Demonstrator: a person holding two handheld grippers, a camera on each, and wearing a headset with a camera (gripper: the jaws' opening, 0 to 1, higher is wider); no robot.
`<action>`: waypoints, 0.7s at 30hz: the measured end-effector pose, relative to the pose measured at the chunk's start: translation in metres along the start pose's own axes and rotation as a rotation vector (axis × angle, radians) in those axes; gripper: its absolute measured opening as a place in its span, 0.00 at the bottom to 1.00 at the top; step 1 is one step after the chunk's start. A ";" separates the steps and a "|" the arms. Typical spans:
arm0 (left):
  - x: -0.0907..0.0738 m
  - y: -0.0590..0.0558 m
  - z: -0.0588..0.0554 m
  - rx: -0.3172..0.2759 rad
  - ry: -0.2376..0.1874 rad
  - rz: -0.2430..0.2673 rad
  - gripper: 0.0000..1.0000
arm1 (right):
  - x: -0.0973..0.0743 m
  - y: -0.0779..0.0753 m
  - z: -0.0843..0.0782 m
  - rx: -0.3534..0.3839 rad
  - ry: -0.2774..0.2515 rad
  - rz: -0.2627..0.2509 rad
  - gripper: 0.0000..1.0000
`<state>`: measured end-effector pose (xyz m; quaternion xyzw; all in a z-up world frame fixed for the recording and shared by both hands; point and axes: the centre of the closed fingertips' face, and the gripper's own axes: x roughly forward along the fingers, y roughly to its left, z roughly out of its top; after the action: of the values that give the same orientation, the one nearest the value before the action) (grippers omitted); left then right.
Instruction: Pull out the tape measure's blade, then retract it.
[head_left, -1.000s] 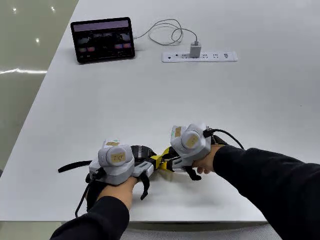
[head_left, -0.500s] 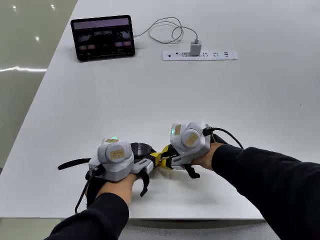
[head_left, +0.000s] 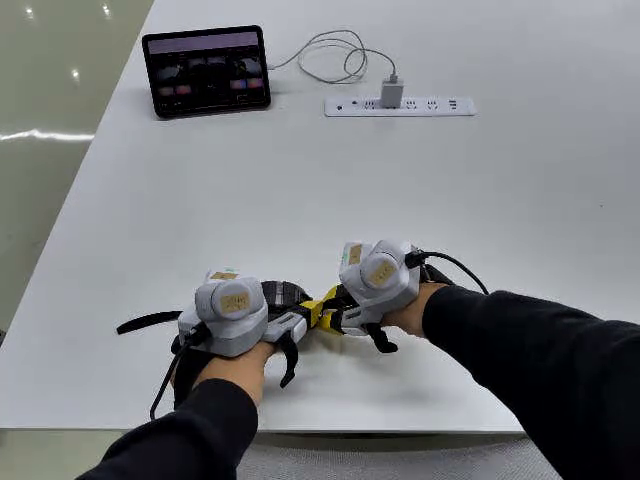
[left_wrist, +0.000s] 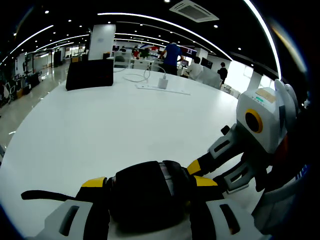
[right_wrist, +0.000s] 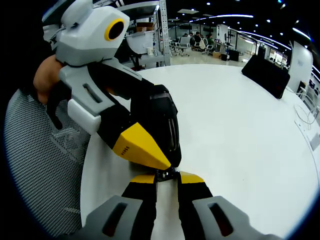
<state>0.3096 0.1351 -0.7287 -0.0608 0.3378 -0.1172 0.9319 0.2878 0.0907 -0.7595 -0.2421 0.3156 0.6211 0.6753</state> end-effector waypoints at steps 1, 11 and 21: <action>0.000 0.000 0.000 0.001 0.000 -0.002 0.61 | 0.000 0.000 0.000 0.011 0.001 0.002 0.11; 0.000 -0.001 0.000 0.021 0.006 -0.012 0.62 | 0.000 0.002 0.000 0.009 0.008 -0.004 0.11; -0.001 0.002 -0.002 0.090 0.044 -0.044 0.71 | -0.012 0.002 -0.009 0.036 0.039 -0.047 0.17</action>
<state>0.3079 0.1375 -0.7294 -0.0236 0.3510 -0.1541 0.9233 0.2845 0.0764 -0.7570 -0.2492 0.3339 0.5946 0.6876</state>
